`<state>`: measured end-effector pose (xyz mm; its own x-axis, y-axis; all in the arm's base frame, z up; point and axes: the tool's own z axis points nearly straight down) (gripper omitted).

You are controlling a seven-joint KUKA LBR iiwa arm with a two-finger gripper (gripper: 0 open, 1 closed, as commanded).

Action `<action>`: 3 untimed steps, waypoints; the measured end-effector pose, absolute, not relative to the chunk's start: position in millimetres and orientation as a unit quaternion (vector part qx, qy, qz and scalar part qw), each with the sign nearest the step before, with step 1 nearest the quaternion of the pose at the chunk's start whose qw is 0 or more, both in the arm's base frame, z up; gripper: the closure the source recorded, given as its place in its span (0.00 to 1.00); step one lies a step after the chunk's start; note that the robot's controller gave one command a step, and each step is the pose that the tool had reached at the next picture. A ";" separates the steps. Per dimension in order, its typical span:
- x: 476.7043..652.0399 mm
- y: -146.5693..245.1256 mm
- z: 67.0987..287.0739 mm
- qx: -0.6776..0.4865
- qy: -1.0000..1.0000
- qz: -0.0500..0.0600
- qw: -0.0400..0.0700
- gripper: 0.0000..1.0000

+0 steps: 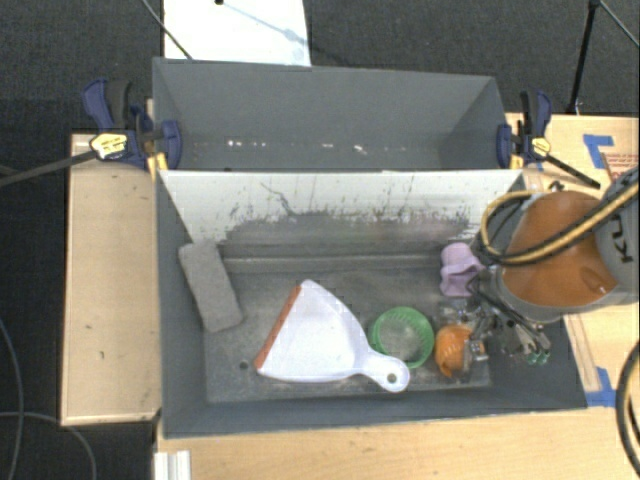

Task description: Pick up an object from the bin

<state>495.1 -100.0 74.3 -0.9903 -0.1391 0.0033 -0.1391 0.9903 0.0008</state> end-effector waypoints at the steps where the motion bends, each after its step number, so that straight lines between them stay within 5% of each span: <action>1: 494.7 -103.1 99.6 0.075 -0.997 0.000 0.000 1.00; 2: 499.2 -93.2 113.8 0.080 -0.997 0.000 -0.002 1.00; 3: 491.7 -101.6 223.5 0.067 -0.998 0.000 -0.001 1.00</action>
Offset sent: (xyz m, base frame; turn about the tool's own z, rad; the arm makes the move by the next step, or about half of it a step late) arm 0.0036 0.0070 0.0395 -0.0194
